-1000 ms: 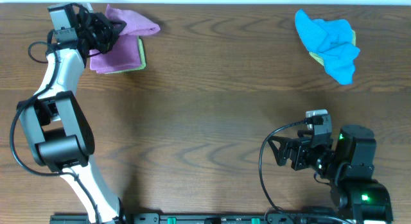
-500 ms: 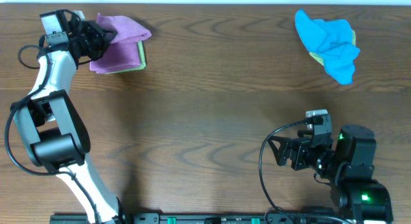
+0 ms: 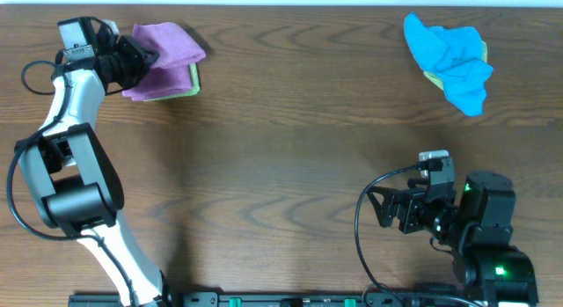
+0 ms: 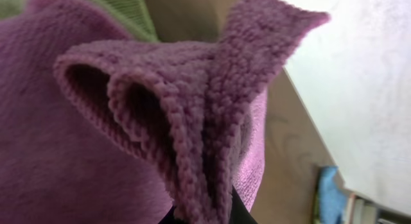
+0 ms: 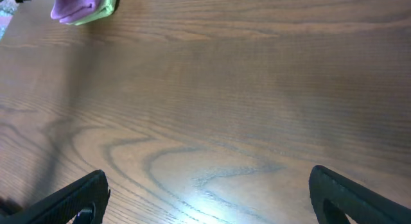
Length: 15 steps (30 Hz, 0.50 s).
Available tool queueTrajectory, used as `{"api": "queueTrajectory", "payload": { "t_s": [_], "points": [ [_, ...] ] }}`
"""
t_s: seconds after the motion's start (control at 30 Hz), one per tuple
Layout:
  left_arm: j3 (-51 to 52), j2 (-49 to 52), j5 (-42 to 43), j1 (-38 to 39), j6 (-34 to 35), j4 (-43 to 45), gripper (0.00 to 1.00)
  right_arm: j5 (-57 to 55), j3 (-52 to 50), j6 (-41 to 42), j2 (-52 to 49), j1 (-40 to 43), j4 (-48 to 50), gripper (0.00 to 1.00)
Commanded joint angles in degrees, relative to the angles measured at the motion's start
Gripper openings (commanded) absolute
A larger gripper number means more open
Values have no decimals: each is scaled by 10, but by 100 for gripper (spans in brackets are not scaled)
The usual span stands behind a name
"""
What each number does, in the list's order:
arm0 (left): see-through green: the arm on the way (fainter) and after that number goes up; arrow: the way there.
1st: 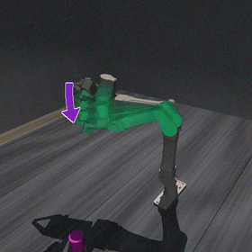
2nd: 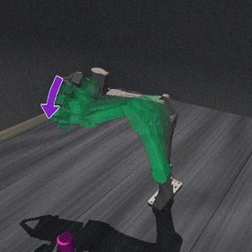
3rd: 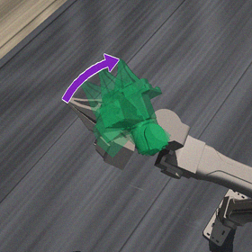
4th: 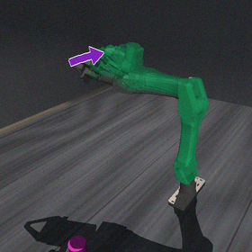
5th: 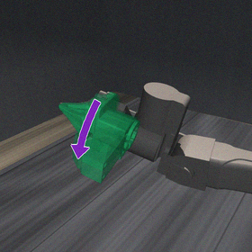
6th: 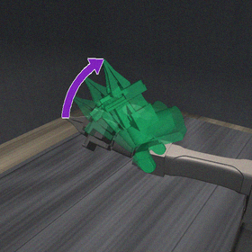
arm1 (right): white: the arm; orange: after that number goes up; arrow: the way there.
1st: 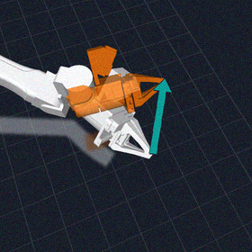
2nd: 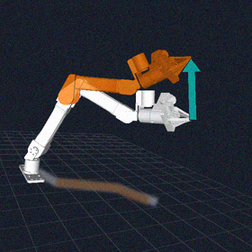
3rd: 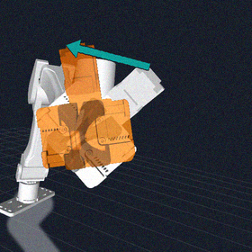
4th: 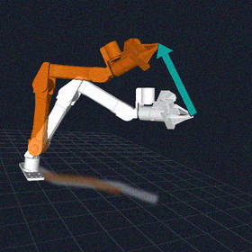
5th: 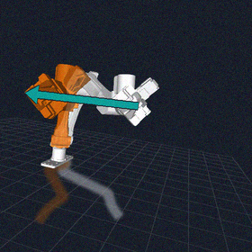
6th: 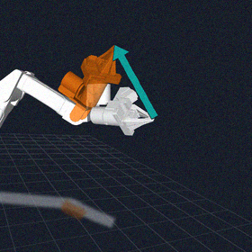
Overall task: Fold the cloth
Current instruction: 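Lower the folded cloth onto the top-left cloth stack with the left gripper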
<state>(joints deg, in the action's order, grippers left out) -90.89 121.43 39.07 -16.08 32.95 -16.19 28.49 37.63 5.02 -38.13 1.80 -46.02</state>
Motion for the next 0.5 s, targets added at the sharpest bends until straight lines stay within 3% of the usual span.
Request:
{"api": "queueTrajectory", "payload": {
  "t_s": [0.0,0.23,0.47],
  "points": [
    [-14,4,-34,-3,-46,-15,6,2,-5,5,3,6,-1,99],
    [-14,4,-67,-4,-86,-51,6,2,-5,5,3,6,-1,99],
    [-17,4,-45,-5,-88,-61,6,2,-5,5,3,6,-1,99]
  ]
}}
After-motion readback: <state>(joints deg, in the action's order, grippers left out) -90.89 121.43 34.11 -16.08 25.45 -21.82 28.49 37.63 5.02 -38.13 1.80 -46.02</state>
